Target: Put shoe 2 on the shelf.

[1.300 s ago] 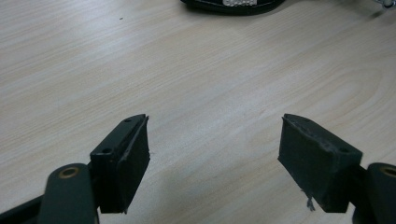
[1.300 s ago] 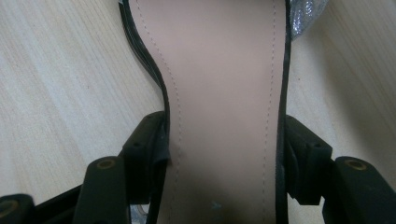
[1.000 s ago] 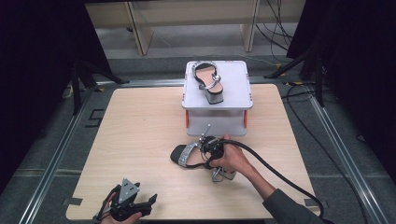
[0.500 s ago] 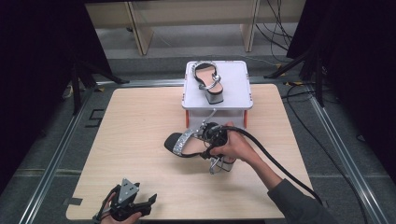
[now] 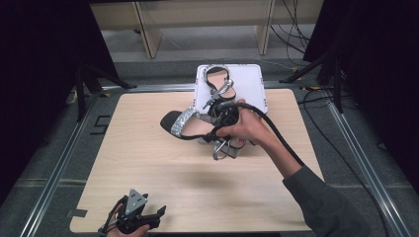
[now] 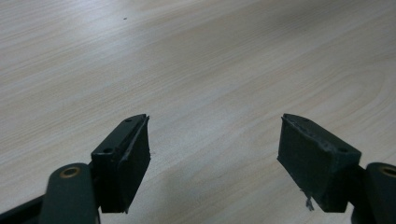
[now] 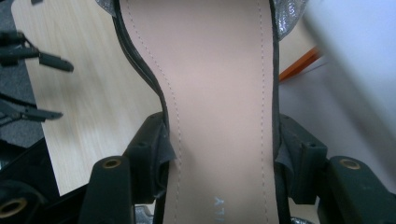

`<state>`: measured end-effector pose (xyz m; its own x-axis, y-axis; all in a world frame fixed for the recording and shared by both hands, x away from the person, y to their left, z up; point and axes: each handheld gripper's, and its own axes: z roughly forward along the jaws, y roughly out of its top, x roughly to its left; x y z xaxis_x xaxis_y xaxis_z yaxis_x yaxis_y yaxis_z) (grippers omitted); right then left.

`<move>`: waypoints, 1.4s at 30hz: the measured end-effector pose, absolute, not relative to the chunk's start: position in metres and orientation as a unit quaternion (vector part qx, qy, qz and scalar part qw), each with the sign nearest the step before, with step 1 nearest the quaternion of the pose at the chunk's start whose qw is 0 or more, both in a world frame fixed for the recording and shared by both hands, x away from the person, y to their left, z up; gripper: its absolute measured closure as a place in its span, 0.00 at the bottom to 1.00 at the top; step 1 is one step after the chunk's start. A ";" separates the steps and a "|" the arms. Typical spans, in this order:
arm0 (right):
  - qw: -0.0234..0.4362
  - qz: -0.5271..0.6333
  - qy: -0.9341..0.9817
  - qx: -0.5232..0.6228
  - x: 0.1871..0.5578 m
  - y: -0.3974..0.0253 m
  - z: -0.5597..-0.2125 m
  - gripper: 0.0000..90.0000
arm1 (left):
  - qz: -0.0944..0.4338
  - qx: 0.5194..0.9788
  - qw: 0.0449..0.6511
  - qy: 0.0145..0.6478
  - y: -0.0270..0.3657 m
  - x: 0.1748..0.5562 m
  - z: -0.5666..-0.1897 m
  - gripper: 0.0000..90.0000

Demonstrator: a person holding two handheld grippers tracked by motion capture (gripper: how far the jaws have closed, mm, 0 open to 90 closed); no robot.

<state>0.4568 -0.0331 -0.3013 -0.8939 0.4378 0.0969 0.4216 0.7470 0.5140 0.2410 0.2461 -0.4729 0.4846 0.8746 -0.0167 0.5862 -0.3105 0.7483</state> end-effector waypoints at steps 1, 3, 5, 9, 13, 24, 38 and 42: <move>0.022 0.272 0.933 0.233 0.460 -0.034 -0.292 0.47 | 0.203 0.783 0.361 0.465 0.246 0.241 -0.474 0.27; 0.030 0.272 0.931 0.242 0.464 -0.036 -0.275 0.47 | 0.206 0.786 0.353 0.464 0.247 0.242 -0.474 0.27; 0.033 0.279 0.927 0.250 0.470 -0.041 -0.261 0.47 | 0.200 0.781 0.363 0.467 0.245 0.241 -0.475 0.27; 0.053 0.286 0.918 0.270 0.482 -0.054 -0.233 0.47 | 0.201 0.788 0.353 0.463 0.246 0.242 -0.474 0.27; 0.077 0.281 0.912 0.290 0.496 -0.069 -0.215 0.47 | 0.197 0.783 0.359 0.468 0.245 0.242 -0.476 0.27; 0.099 0.264 0.877 0.390 0.546 -0.107 -0.193 0.47 | 0.195 0.785 0.358 0.466 0.245 0.242 -0.475 0.27; 0.100 0.204 0.815 0.534 0.599 -0.129 -0.214 0.47 | 0.194 0.787 0.360 0.462 0.243 0.241 -0.474 0.27; 0.090 0.196 0.797 0.564 0.611 -0.132 -0.224 0.47 | 0.200 0.790 0.356 0.458 0.244 0.241 -0.474 0.27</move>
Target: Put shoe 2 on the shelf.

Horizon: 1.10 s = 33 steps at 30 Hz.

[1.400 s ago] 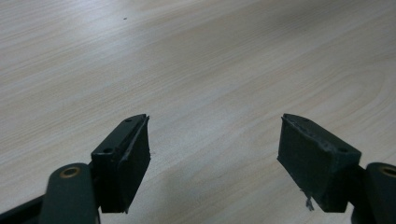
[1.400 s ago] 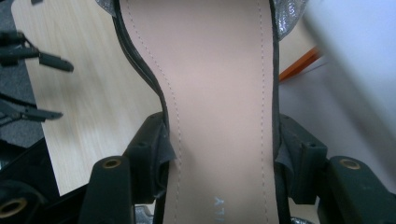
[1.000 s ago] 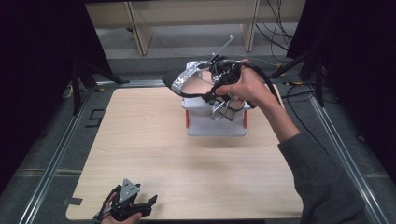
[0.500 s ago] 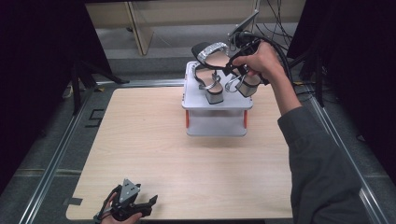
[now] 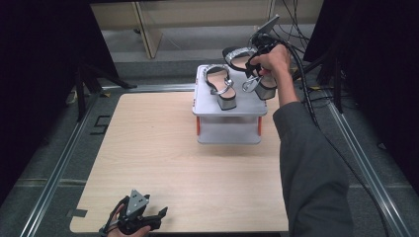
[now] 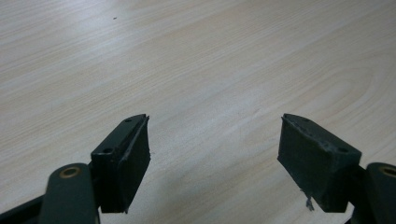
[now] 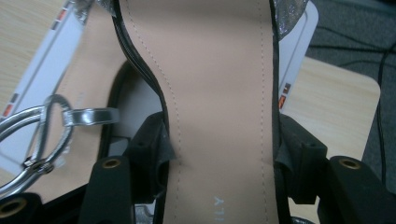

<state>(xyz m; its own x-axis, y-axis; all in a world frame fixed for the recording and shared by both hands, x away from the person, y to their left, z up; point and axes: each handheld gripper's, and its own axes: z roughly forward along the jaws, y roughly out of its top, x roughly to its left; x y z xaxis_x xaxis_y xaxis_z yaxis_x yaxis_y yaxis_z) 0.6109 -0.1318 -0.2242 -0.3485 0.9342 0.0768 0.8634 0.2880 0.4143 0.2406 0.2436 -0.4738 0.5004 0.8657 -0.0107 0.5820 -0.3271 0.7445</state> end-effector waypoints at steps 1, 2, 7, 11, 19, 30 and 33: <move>0.093 0.192 0.802 0.558 0.613 -0.133 -0.227 0.47 | 0.199 0.790 0.356 0.458 0.244 0.241 -0.474 0.27; 0.094 0.190 0.799 0.563 0.614 -0.132 -0.229 0.47 | 0.199 0.791 0.355 0.457 0.244 0.241 -0.474 0.27; 0.086 0.173 0.782 0.592 0.620 -0.126 -0.243 0.47 | 0.192 0.790 0.361 0.456 0.242 0.240 -0.473 0.27; 0.086 0.163 0.772 0.608 0.623 -0.120 -0.251 0.47 | 0.196 0.795 0.352 0.453 0.242 0.240 -0.474 0.27; 0.094 0.144 0.755 0.632 0.632 -0.115 -0.260 0.47 | 0.192 0.781 0.375 0.462 0.241 0.239 -0.473 0.27; 0.101 0.137 0.743 0.648 0.637 -0.110 -0.275 0.45 | 0.193 0.792 0.358 0.455 0.242 0.238 -0.473 0.27; 0.091 0.148 0.733 0.658 0.637 -0.105 -0.274 0.36 | 0.194 0.791 0.359 0.455 0.242 0.238 -0.473 0.27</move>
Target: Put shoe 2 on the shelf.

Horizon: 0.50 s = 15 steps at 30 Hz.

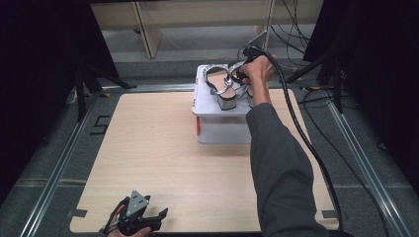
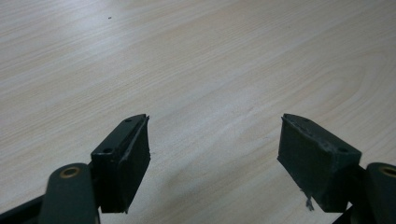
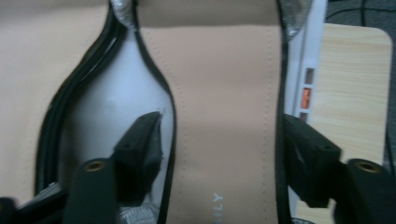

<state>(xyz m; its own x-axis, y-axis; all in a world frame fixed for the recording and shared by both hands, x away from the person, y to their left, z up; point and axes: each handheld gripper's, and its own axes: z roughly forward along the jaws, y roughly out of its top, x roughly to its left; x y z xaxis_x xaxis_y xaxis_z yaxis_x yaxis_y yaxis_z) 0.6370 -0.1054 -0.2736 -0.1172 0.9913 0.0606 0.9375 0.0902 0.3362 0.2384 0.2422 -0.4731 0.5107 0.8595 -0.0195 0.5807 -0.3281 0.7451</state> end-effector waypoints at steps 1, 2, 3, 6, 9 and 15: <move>0.088 0.148 0.743 0.646 0.637 -0.107 -0.273 0.34 | 0.189 0.788 0.366 0.457 0.241 0.238 -0.473 0.27; 0.079 0.150 0.745 0.645 0.636 -0.106 -0.272 0.32 | 0.189 0.787 0.369 0.458 0.241 0.238 -0.473 0.27; 0.077 0.154 0.742 0.648 0.636 -0.106 -0.271 0.32 | 0.189 0.787 0.368 0.457 0.240 0.238 -0.474 0.27; 0.075 0.155 0.740 0.650 0.635 -0.107 -0.269 0.31 | 0.190 0.787 0.368 0.458 0.240 0.238 -0.474 0.27; 0.109 0.176 0.727 0.654 0.632 -0.109 -0.263 0.34 | 0.196 0.788 0.359 0.460 0.242 0.239 -0.474 0.27; 0.119 0.252 0.726 0.629 0.627 -0.111 -0.235 0.33 | 0.192 0.796 0.354 0.452 0.243 0.238 -0.472 0.27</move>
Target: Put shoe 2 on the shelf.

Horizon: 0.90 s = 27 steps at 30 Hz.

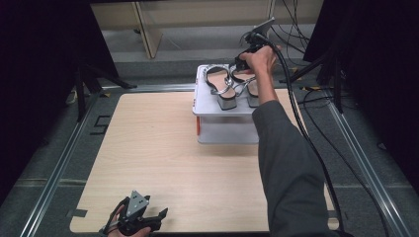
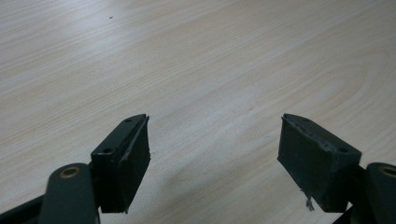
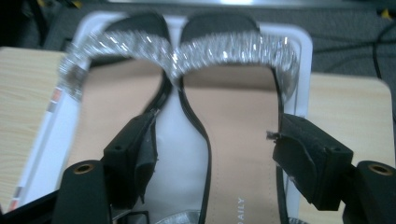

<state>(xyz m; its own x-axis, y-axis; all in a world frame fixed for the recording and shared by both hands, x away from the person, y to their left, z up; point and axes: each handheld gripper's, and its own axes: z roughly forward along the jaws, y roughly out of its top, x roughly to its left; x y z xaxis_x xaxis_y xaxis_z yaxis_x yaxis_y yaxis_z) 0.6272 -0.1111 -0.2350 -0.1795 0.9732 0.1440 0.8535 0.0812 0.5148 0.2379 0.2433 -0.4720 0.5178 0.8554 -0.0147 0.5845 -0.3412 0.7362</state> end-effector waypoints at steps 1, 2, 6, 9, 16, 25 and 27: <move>0.118 0.262 0.724 0.628 0.626 -0.113 -0.230 0.33 | 0.192 0.794 0.357 0.453 0.243 0.238 -0.473 0.27; 0.114 0.268 0.723 0.626 0.624 -0.114 -0.227 0.33 | 0.198 0.793 0.355 0.454 0.243 0.239 -0.474 0.27; 0.126 0.263 0.744 0.601 0.617 -0.137 -0.219 0.32 | 0.192 0.784 0.367 0.462 0.241 0.238 -0.475 0.27; 0.135 0.248 0.753 0.595 0.609 -0.154 -0.216 0.31 | 0.192 0.785 0.365 0.461 0.241 0.239 -0.476 0.27; 0.126 0.272 0.758 0.580 0.587 -0.189 -0.222 0.34 | 0.192 0.793 0.351 0.459 0.243 0.239 -0.475 0.27; 0.124 0.260 0.782 0.552 0.566 -0.214 -0.243 0.33 | 0.199 0.791 0.346 0.464 0.244 0.241 -0.477 0.27; 0.119 0.251 0.788 0.550 0.563 -0.213 -0.249 0.33 | 0.193 0.786 0.355 0.467 0.242 0.240 -0.477 0.27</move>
